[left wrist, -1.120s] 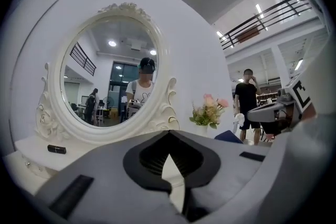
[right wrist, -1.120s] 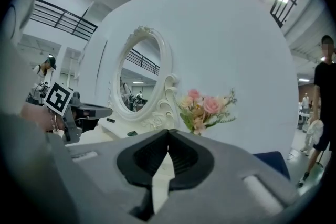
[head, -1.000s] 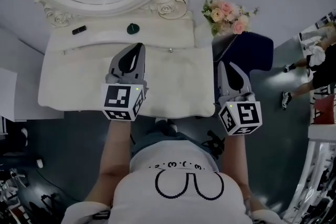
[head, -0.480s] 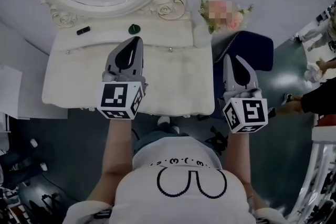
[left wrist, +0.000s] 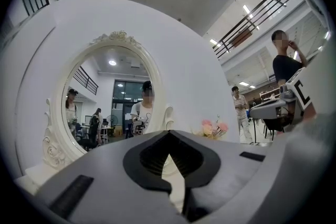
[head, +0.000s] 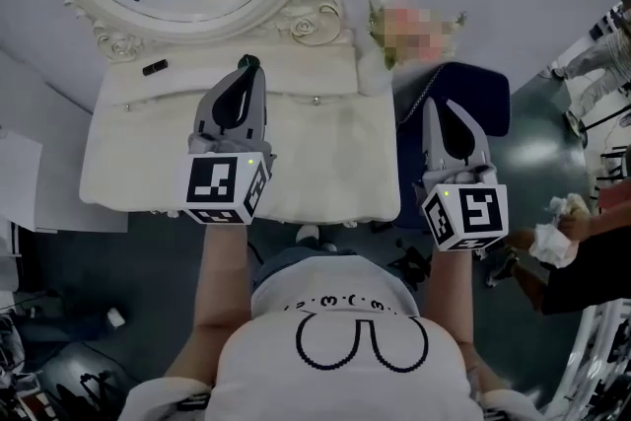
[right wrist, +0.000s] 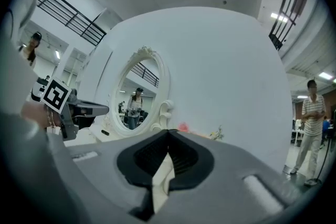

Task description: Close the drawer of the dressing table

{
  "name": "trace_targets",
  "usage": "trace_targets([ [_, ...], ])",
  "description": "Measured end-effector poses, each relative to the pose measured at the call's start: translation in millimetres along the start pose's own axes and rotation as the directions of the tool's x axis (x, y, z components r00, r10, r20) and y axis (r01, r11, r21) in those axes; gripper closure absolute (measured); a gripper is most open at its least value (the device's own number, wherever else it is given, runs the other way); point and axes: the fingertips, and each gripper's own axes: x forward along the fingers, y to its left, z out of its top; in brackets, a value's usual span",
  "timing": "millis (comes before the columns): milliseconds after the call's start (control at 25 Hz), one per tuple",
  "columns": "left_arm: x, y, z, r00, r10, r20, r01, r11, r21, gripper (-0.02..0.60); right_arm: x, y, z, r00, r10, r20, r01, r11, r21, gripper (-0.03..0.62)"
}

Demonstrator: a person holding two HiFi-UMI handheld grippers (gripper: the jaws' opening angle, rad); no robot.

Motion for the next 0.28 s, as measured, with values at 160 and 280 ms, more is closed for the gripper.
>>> trace_targets([
  [160,1.6,0.9,2.0,1.0,0.009,0.007,-0.009,1.0,-0.002,0.583,-0.1,-2.2,0.2,1.0,-0.001,-0.001,0.001,1.0,-0.018,0.595],
  [280,3.1,0.3,2.2,1.0,0.01,0.009,-0.01,1.0,0.0,0.583,-0.6,-5.6,-2.3,1.0,-0.006,-0.007,0.005,1.0,-0.03,0.595],
])
